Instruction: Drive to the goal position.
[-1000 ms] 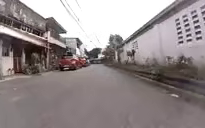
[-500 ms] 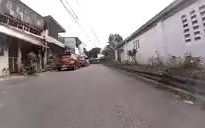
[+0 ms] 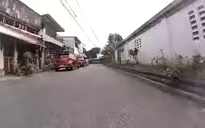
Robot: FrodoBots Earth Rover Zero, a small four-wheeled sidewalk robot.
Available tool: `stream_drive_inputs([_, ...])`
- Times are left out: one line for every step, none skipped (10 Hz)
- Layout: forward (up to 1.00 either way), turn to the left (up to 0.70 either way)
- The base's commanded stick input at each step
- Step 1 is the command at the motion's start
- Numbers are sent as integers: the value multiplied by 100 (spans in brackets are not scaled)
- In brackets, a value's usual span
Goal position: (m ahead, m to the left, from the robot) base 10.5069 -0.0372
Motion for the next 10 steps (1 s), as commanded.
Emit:
stream_drive_inputs([70,0])
stream_drive_inputs([70,0])
stream_drive_inputs([70,0])
stream_drive_inputs([70,0])
stream_drive_inputs([70,0])
stream_drive_inputs([70,0])
stream_drive_inputs([70,0])
stream_drive_inputs([70,0])
stream_drive_inputs([70,0])
stream_drive_inputs([70,0])
